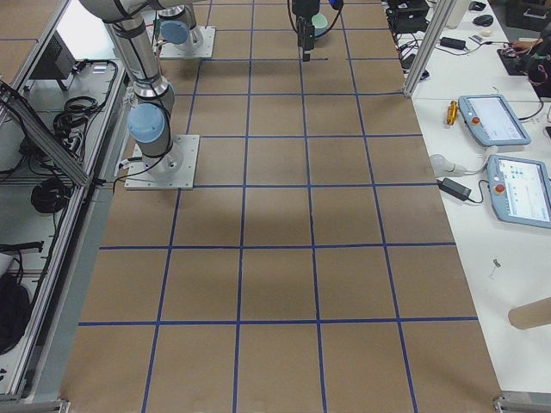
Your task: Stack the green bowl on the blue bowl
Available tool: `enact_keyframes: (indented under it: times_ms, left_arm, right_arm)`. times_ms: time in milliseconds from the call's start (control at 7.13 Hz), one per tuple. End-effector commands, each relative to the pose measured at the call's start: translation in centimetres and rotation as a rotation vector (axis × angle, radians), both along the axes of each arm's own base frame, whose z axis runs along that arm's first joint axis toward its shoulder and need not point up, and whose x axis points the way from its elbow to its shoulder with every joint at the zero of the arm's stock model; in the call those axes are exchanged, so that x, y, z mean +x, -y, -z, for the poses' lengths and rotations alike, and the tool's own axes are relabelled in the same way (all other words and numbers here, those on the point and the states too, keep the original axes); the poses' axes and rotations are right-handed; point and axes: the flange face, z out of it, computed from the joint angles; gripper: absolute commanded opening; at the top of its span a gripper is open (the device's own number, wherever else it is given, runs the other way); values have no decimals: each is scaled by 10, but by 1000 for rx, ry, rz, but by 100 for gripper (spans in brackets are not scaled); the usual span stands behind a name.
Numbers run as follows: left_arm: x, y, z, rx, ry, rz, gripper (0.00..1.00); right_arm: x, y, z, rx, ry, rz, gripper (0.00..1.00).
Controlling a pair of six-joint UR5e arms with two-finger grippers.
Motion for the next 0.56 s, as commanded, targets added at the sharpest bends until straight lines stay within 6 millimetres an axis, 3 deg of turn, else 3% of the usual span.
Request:
enact_keyframes:
  times_ms: [0,421]
  left_arm:
    - [0,-1,-5,-10,-5,2,100]
    - [0,-1,-6,-11,-2,2,100]
  right_arm:
    - [0,0,0,0,1,0,100]
    - [0,0,0,0,-1,0,100]
